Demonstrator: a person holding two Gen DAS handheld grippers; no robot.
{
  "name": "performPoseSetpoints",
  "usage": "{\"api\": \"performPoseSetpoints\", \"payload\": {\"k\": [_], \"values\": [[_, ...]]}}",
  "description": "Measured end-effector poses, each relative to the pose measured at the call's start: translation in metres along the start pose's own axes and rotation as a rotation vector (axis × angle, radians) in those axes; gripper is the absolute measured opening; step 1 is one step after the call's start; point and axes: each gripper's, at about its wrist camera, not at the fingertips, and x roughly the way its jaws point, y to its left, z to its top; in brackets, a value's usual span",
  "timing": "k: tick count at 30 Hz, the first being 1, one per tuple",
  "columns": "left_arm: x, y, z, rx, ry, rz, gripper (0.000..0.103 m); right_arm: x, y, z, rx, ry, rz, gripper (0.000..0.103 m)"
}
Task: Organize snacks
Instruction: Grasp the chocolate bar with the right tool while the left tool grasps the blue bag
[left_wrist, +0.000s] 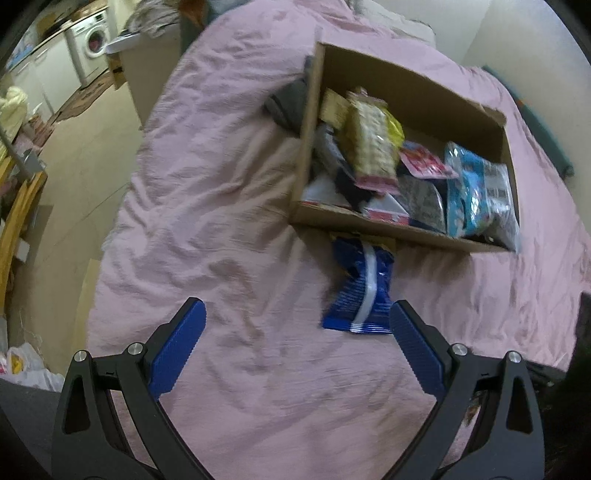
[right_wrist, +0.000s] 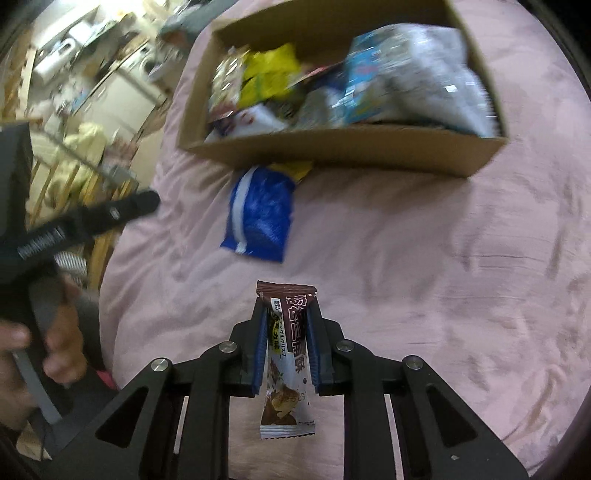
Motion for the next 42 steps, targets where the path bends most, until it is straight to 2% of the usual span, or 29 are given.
{"api": "performPoseSetpoints", "payload": {"k": [8,15,26,32,33,34,37,42], "values": [[0.019,-0.042,0.005,0.103,0.012,0.01,0.098,-0.012,-0.024,0.003,0.087,-0.045,-0.035,0.02],[0.053,-0.065,0.016,0.125,0.071,0.023,0.093,-0.018,-0.038,0.009,0.15,-0.064,-0.039,0.02],[0.082,-0.071,0.028,0.118,0.097,0.071,0.092,-0.022,-0.047,0.014,0.184,-0.073,-0.028,0.02],[0.097,-0.077,0.033,0.135,0.13,0.075,0.073,-0.023,-0.047,0.019,0.188,-0.081,-0.016,0.02],[0.099,-0.078,0.033,0.131,0.132,0.07,0.066,-0.023,-0.046,0.02,0.187,-0.082,-0.014,0.02],[0.1,-0.079,0.034,0.129,0.138,0.063,0.053,-0.023,-0.045,0.02,0.185,-0.082,-0.013,0.02],[0.104,-0.082,0.032,0.13,0.152,0.064,0.038,-0.023,-0.044,0.021,0.182,-0.081,-0.007,0.02],[0.098,-0.083,0.029,0.14,0.157,0.071,0.03,-0.022,-0.041,0.023,0.172,-0.084,-0.003,0.02]]}}
